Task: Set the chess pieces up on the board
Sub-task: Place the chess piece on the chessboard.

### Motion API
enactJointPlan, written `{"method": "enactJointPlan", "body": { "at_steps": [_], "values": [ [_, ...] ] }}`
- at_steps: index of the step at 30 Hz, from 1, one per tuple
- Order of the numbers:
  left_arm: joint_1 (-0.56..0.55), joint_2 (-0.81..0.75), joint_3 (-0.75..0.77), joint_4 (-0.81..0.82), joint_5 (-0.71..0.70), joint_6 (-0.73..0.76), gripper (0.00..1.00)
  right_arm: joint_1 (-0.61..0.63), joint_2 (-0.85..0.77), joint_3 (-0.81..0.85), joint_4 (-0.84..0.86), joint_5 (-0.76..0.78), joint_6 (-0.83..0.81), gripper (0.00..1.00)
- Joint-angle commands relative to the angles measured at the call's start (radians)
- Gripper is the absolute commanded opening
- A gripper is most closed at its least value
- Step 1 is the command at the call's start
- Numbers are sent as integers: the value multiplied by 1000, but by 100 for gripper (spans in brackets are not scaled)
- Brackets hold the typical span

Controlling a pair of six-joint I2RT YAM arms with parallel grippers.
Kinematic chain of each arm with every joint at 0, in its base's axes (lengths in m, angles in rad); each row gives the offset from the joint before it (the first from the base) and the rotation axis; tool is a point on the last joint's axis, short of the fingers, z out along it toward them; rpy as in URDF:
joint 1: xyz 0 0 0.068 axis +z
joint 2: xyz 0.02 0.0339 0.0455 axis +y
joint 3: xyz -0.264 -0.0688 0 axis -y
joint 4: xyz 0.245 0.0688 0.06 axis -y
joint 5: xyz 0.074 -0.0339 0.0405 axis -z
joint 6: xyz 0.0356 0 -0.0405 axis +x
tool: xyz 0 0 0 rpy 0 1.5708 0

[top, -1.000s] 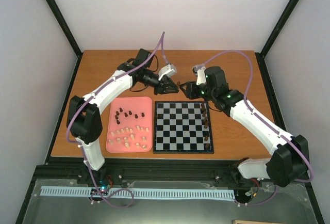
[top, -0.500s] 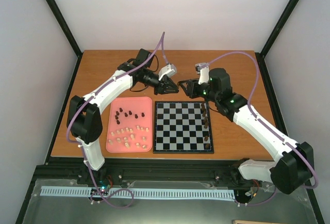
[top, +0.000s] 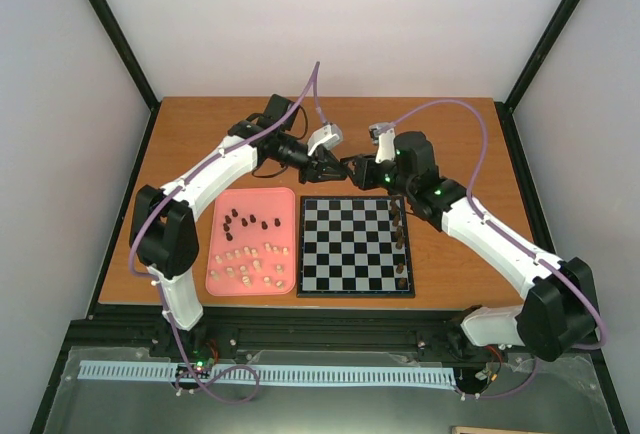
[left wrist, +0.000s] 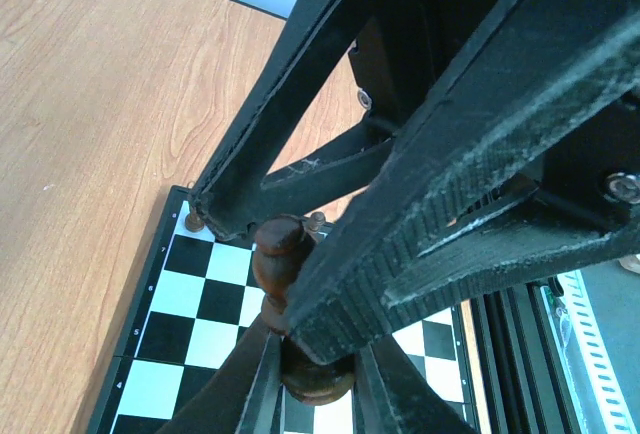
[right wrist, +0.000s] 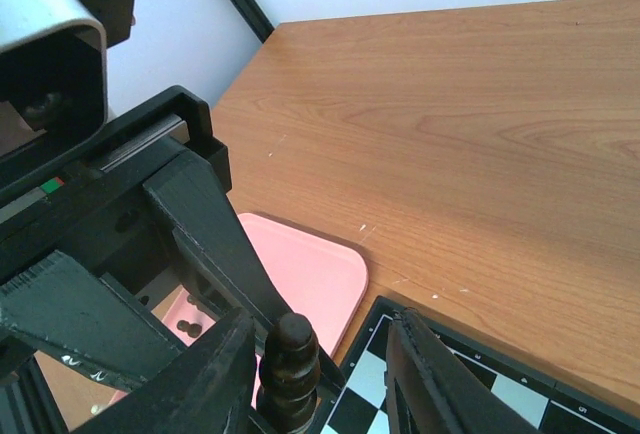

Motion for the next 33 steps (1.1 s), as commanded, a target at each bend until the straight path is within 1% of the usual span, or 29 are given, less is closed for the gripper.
{"method": "enactJointPlan", "body": {
  "at_steps": [1, 5, 8, 17, 21, 22, 23, 29, 30, 31, 32, 33],
  "values": [
    [-7, 5, 35, 17, 16, 1, 1, 11, 8, 26, 43, 4, 11, 36],
    [-7, 3, 34, 17, 16, 1, 1, 12, 10, 34, 36, 11, 9, 33],
    [-7, 5, 35, 16, 16, 2, 1, 13, 11, 37, 35, 12, 9, 23],
    [-7, 13, 41, 14, 19, -1, 1, 14, 10, 46, 28, 11, 1, 20],
    [-7, 16, 41, 13, 13, 1, 1, 16, 19, 53, 25, 7, -2, 10],
    [-7, 17, 41, 12, 13, 1, 1, 17, 17, 53, 25, 9, -7, 5],
    [-7, 16, 42, 12, 13, 1, 1, 18, 14, 52, 25, 15, -15, 3],
    [-7, 13, 43, 12, 12, -1, 2, 28, -3, 36, 26, 31, -35, 3],
    [-7, 13, 43, 14, 12, -2, 4, 33, -6, 33, 27, 29, -38, 3],
    [-7, 13, 43, 14, 11, -3, 9, 37, -11, 25, 33, 33, -39, 3],
    [-7, 12, 43, 16, 11, -6, 18, 43, -16, 17, 38, 43, -44, 3],
    [-7, 12, 44, 16, 12, -5, 25, 51, -23, 11, 38, 61, -48, 3]
  ]
}}
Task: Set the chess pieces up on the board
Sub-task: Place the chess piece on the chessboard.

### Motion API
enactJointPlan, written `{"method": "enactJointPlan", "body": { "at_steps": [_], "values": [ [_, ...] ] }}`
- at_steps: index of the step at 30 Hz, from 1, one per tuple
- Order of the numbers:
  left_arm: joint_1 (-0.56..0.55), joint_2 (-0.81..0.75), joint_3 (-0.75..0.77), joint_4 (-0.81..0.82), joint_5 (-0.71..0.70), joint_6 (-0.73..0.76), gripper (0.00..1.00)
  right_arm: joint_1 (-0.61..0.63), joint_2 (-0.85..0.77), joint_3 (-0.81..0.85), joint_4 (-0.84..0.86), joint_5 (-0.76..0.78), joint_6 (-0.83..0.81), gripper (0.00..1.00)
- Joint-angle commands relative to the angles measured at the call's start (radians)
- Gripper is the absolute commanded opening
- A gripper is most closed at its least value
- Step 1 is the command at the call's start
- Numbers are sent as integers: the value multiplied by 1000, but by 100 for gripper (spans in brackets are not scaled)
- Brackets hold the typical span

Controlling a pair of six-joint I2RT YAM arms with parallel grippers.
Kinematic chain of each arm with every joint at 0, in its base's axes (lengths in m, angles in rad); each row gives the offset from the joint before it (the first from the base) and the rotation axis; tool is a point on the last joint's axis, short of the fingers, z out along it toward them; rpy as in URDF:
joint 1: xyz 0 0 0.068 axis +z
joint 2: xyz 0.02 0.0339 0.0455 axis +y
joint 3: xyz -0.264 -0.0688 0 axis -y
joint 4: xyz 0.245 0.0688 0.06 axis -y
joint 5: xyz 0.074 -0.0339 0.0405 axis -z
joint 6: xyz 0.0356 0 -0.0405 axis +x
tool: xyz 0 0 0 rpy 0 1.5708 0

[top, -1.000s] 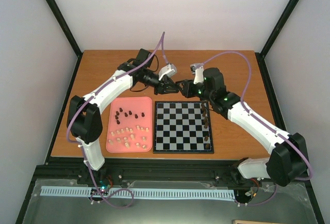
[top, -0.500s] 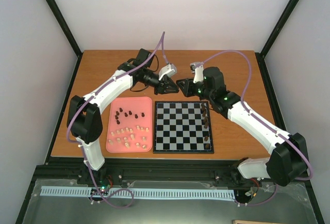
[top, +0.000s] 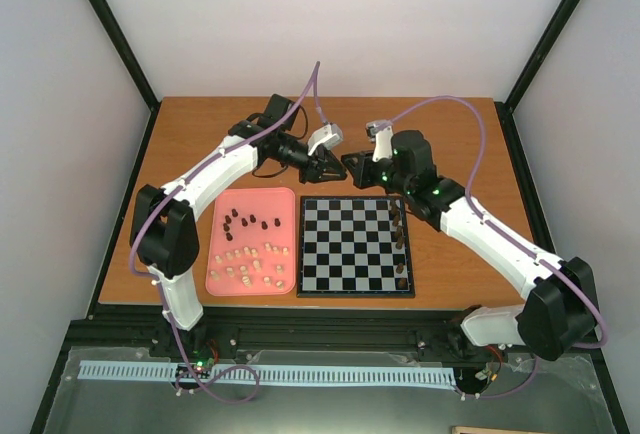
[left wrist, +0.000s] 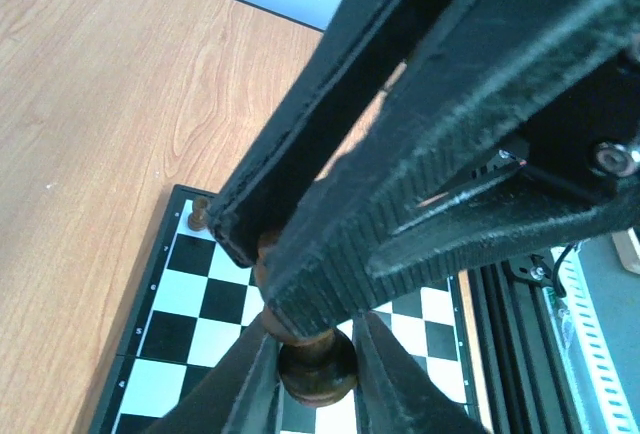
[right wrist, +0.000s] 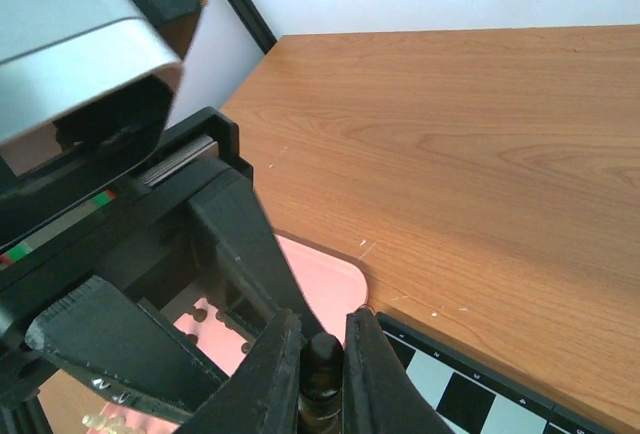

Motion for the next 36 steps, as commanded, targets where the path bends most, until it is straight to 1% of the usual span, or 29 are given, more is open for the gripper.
{"method": "enactJointPlan", "body": {
  "at_steps": [1, 2, 4, 5, 6, 9, 15, 19, 22, 25, 28, 31, 36],
  "values": [
    [-7, 7, 42, 11, 20, -1, 30, 37, -38, -18, 29, 58, -37, 3],
    [-7, 5, 42, 10, 26, 2, 40, 43, -46, -23, 26, 87, -46, 3],
    [-7, -4, 40, 4, 46, 16, 67, 48, -60, -33, 26, 126, -54, 3],
    [-7, -10, 36, 2, 59, 25, 95, 48, -67, -39, 29, 136, -57, 3],
    [-7, -19, 30, 2, 72, 32, 99, 49, -73, -47, 34, 142, -58, 3],
    [-6, -56, 0, 8, 84, 53, 100, 50, -98, -70, 56, 181, -58, 3],
    [-3, -123, -49, -2, 71, 90, 100, 51, -169, -128, 75, 324, -56, 3],
    [17, -130, -40, 33, 36, 18, 100, 53, -211, -168, 31, 376, -53, 3],
    [46, -128, -39, 72, 19, -43, 100, 63, -266, -224, -10, 425, -43, 3],
    [58, -137, -60, 129, -27, -109, 100, 101, -337, -286, -76, 530, -27, 3],
    [62, -152, -97, 187, -64, -150, 100, 140, -403, -364, -148, 612, 27, 3],
    [63, -143, -99, 231, -89, -168, 100, 182, -454, -433, -221, 665, 94, 3],
    [66, -111, -73, 233, -124, -187, 100, 256, -516, -501, -321, 741, 187, 3]
  ]
}}
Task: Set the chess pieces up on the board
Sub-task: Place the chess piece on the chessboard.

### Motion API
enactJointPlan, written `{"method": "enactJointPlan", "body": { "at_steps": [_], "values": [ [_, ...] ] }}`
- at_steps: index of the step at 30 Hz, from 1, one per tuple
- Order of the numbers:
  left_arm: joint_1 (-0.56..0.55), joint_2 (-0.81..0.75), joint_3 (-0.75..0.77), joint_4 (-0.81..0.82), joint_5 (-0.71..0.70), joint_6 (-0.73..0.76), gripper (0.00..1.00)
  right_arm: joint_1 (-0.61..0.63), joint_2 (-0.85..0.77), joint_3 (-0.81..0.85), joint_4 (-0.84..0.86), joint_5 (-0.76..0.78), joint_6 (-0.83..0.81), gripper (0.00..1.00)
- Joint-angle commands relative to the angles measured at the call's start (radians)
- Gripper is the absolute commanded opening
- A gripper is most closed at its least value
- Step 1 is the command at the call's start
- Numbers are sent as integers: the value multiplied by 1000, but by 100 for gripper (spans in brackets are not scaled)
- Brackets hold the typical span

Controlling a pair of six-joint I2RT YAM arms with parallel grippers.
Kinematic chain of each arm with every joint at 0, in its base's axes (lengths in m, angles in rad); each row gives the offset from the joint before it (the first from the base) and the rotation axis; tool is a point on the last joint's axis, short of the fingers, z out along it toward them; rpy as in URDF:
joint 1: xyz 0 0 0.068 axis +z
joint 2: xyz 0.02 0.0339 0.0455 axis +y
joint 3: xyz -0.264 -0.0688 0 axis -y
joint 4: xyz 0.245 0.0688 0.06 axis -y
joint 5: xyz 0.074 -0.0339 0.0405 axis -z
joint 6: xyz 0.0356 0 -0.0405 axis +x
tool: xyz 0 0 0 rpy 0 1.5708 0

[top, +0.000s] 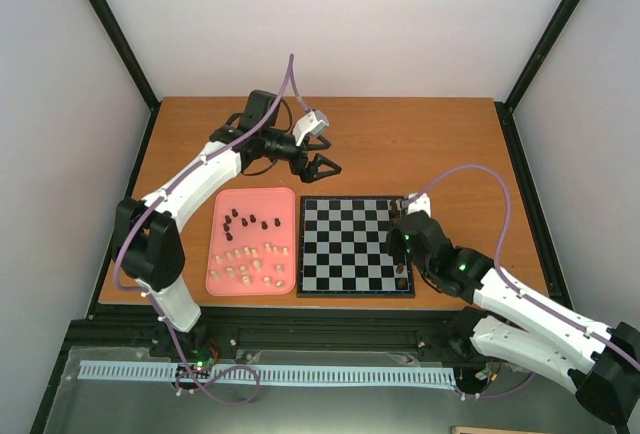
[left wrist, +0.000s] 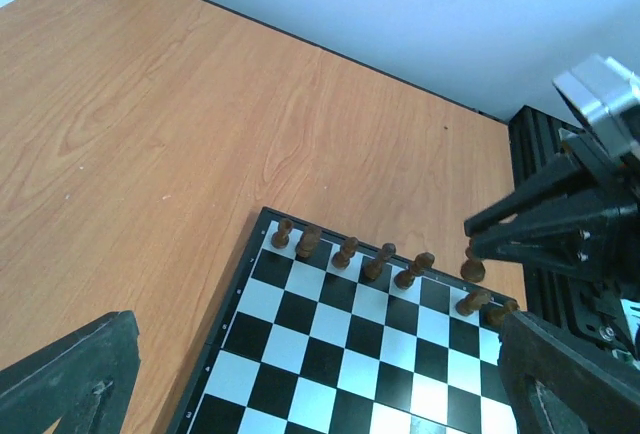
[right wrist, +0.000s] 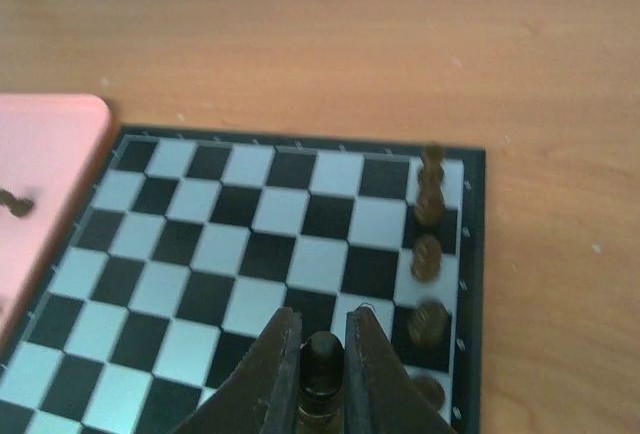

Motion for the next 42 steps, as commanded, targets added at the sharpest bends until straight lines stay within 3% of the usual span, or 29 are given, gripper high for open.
{"method": "enactJointPlan", "body": {
  "at_steps": [1, 21, 42],
  "values": [
    [6, 9, 31, 57, -29, -38, 100, 57, -53, -38, -115, 123, 115, 3],
    [7, 32, 10, 96, -32, -39, 100, 230, -44, -164, -190, 362, 385, 3],
    [7, 63, 22, 100, -31, -41, 100, 285, -50, -281, -45, 514, 462, 3]
  ]
}}
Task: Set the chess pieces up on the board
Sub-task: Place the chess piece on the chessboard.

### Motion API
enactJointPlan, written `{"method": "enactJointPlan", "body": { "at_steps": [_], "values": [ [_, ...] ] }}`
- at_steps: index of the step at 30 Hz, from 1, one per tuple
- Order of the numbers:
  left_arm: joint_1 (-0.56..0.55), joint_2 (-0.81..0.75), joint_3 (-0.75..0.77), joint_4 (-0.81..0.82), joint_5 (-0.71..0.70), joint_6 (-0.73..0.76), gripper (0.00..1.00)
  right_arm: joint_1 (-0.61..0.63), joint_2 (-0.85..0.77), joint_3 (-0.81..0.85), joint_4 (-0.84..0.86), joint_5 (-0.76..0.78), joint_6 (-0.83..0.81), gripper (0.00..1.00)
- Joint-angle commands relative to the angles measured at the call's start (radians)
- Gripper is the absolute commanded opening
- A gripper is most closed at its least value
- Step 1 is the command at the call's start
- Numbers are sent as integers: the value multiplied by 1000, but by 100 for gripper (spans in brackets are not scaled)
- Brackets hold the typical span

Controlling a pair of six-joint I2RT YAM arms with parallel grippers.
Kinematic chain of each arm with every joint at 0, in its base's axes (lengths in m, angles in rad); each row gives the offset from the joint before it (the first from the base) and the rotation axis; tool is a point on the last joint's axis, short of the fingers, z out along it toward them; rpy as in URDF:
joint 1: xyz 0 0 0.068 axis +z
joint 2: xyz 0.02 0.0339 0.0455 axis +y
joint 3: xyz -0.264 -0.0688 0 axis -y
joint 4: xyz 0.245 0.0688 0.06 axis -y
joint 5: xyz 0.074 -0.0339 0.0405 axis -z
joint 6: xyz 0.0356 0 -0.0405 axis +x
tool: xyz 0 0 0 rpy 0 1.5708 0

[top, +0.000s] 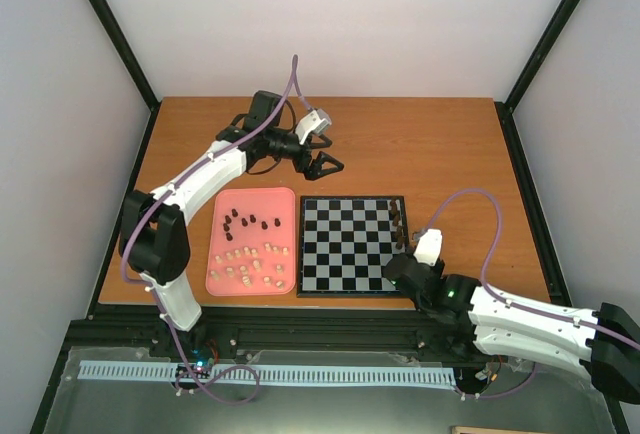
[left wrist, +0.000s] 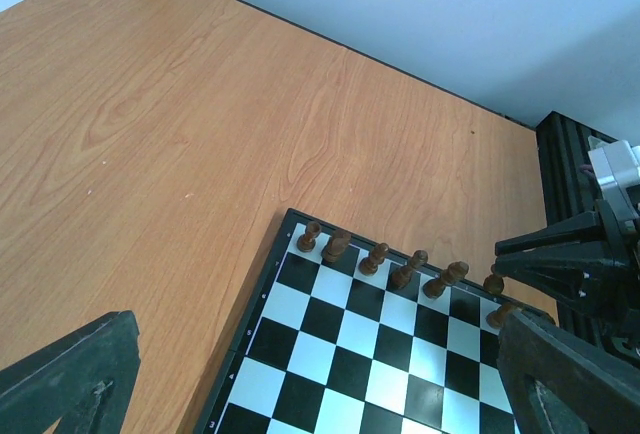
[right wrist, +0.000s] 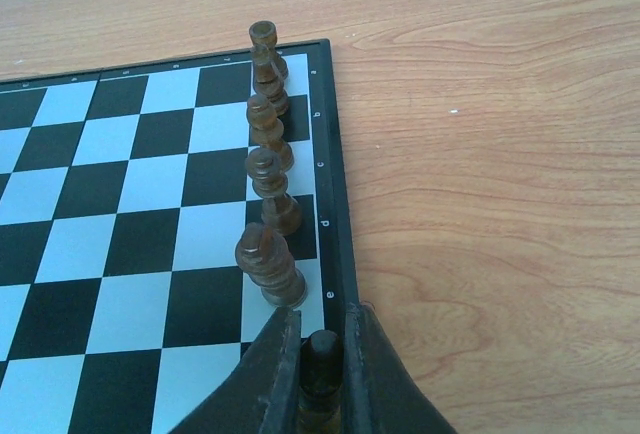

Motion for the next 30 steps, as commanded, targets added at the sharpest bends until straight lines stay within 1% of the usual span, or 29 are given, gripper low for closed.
{"method": "enactJointPlan", "body": {
  "at_steps": [1, 15, 30],
  "values": [
    [5, 15, 22, 19, 8, -2, 100, 26, -9, -20, 41, 88, 52, 3],
    [5, 12, 21, 19, 9, -5, 99, 67, 48, -12, 76, 148, 55, 3],
    [5, 10, 16, 22, 15, -6, 100, 114, 126, -12, 107, 255, 101, 3]
  ]
}}
